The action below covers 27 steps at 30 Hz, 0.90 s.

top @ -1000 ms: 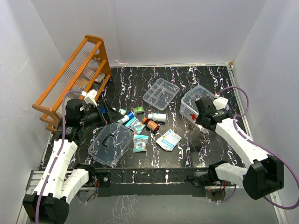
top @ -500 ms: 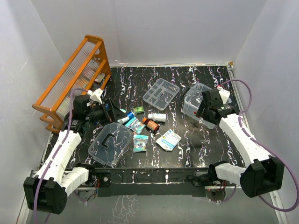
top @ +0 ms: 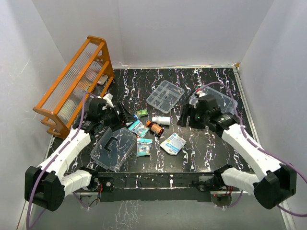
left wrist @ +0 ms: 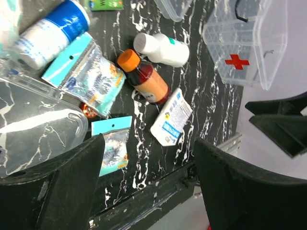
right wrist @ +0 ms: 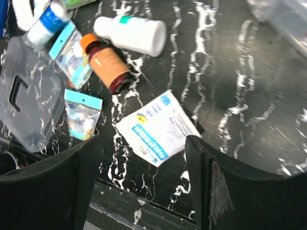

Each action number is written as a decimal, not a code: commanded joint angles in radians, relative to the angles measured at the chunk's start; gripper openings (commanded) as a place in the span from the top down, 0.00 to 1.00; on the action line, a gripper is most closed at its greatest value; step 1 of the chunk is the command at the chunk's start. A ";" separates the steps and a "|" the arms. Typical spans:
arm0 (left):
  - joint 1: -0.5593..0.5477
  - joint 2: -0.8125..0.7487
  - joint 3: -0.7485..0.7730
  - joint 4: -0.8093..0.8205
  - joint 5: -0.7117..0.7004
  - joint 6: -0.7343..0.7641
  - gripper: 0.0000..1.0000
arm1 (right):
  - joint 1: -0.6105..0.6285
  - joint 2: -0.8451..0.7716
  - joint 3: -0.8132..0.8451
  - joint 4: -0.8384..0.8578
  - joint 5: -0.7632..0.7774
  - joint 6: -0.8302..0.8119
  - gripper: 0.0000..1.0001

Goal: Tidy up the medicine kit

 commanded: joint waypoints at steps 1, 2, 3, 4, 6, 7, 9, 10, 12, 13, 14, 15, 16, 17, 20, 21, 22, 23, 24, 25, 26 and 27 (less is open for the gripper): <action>-0.007 0.021 0.030 -0.011 -0.089 -0.003 0.27 | 0.115 0.084 0.016 0.202 0.014 -0.041 0.31; -0.008 0.024 0.041 -0.027 -0.097 0.006 0.27 | 0.147 0.116 0.027 0.221 0.037 -0.045 0.31; -0.007 0.023 0.048 -0.043 -0.106 0.012 0.27 | 0.178 0.154 0.040 0.236 0.065 -0.053 0.31; -0.007 0.021 0.054 -0.057 -0.116 0.022 0.28 | 0.208 0.190 0.058 0.247 0.094 -0.062 0.31; -0.007 0.005 0.058 -0.085 -0.142 0.040 0.28 | 0.258 0.276 0.099 0.259 0.150 -0.080 0.31; -0.007 -0.005 0.059 -0.102 -0.155 0.049 0.28 | 0.278 0.328 0.124 0.260 0.167 -0.097 0.31; -0.008 -0.029 0.060 -0.135 -0.181 0.064 0.27 | 0.307 0.405 0.176 0.255 0.213 -0.125 0.32; -0.007 -0.041 0.055 -0.148 -0.191 0.070 0.27 | 0.318 0.439 0.209 0.253 0.222 -0.139 0.33; -0.007 -0.068 0.038 -0.162 -0.199 0.079 0.27 | 0.337 0.502 0.251 0.255 0.226 -0.166 0.34; -0.007 -0.078 0.029 -0.164 -0.200 0.080 0.27 | 0.346 0.530 0.273 0.252 0.232 -0.178 0.35; -0.007 -0.087 0.019 -0.164 -0.199 0.080 0.27 | 0.356 0.559 0.293 0.246 0.237 -0.189 0.35; -0.007 -0.096 0.006 -0.163 -0.195 0.080 0.27 | 0.364 0.584 0.310 0.235 0.239 -0.198 0.36; -0.007 -0.102 -0.001 -0.163 -0.192 0.080 0.27 | 0.370 0.609 0.326 0.228 0.241 -0.206 0.37; -0.008 -0.107 -0.006 -0.163 -0.190 0.080 0.27 | 0.374 0.628 0.336 0.222 0.237 -0.213 0.38; -0.007 -0.116 -0.017 -0.162 -0.190 0.089 0.27 | 0.386 0.667 0.345 0.216 0.214 -0.253 0.41; -0.007 -0.117 -0.017 -0.162 -0.190 0.093 0.27 | 0.390 0.672 0.345 0.212 0.199 -0.264 0.41; -0.007 -0.117 -0.020 -0.160 -0.190 0.099 0.27 | 0.392 0.688 0.344 0.208 0.192 -0.274 0.42; -0.008 -0.119 -0.021 -0.161 -0.193 0.104 0.27 | 0.394 0.708 0.340 0.207 0.186 -0.283 0.42; -0.007 -0.119 -0.022 -0.160 -0.196 0.107 0.27 | 0.395 0.719 0.337 0.204 0.186 -0.291 0.42; -0.007 -0.118 -0.024 -0.159 -0.198 0.110 0.27 | 0.395 0.728 0.335 0.204 0.192 -0.294 0.42; -0.006 -0.117 -0.026 -0.157 -0.198 0.115 0.30 | 0.394 0.738 0.333 0.205 0.200 -0.295 0.42; -0.006 -0.117 -0.026 -0.156 -0.196 0.119 0.33 | 0.396 0.748 0.333 0.208 0.201 -0.301 0.44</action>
